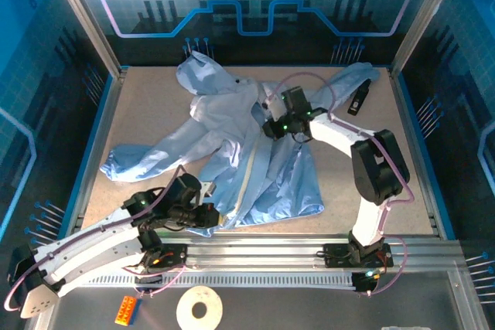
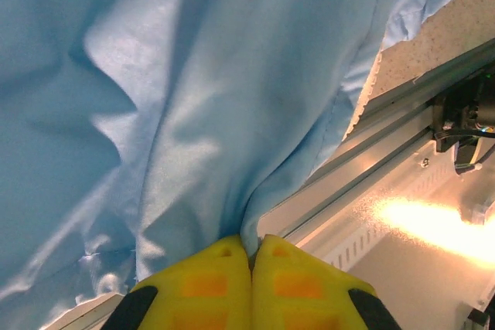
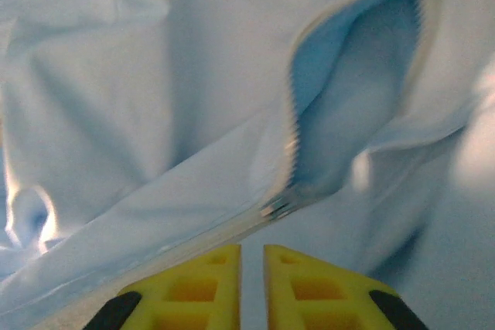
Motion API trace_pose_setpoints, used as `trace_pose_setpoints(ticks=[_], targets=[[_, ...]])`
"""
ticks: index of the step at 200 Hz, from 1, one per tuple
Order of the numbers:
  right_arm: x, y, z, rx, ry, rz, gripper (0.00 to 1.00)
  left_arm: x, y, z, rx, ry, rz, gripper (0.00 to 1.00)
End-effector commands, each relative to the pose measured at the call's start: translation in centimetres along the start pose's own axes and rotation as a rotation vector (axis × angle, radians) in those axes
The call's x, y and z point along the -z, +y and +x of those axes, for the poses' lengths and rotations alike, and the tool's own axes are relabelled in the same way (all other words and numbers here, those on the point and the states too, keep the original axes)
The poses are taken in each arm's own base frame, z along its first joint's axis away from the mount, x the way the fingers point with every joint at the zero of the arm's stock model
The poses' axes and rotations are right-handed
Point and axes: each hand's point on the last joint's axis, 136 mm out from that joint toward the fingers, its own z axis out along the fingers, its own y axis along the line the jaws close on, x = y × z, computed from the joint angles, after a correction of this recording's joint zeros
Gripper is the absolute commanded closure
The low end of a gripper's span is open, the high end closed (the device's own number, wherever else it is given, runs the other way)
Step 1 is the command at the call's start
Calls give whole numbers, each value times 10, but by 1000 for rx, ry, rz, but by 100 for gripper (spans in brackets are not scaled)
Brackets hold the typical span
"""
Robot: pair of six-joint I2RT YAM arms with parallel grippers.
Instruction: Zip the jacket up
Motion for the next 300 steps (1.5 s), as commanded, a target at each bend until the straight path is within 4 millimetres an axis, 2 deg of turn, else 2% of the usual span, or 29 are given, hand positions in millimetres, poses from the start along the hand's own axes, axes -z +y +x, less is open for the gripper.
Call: trace_pose_setpoints(ticks=[1, 28, 53, 65, 88, 106, 121, 154, 180, 192, 233, 261, 300], targets=[[-1, 18, 2, -55, -40, -37, 83, -2, 3, -7, 3, -38, -15, 100], [-14, 21, 34, -127, 2, -54, 83, 3, 6, -10, 5, -59, -26, 100], [-20, 27, 55, -158, 34, -66, 82, 8, 5, -13, 7, -80, -24, 99], [-23, 29, 64, -172, 47, -65, 81, 9, 5, -15, 10, -84, -24, 96], [-25, 27, 76, -203, 58, -57, 79, 14, 2, -18, 6, -92, -29, 85], [-20, 25, 71, -215, 41, -50, 78, 19, -2, -21, -7, -96, -27, 82], [-10, 24, 58, -212, 10, -50, 74, 20, -5, -22, -18, -92, -23, 82], [17, 17, 25, -191, -44, -35, 69, 18, -4, -20, -17, -75, -15, 93], [26, 11, 7, -176, -54, -37, 69, 18, -3, -19, -16, -76, -13, 93], [23, 9, 2, -161, -47, -44, 69, 19, -3, -21, -22, -87, -13, 89], [0, 6, -11, -147, -5, -82, 70, 16, -15, -36, -44, -110, 8, 67], [-18, 6, -9, -136, 51, -115, 70, 6, -23, -34, -42, -41, 24, 59], [-34, -5, 6, -96, 109, -93, 68, 14, -30, -38, -143, -60, -15, 50]])
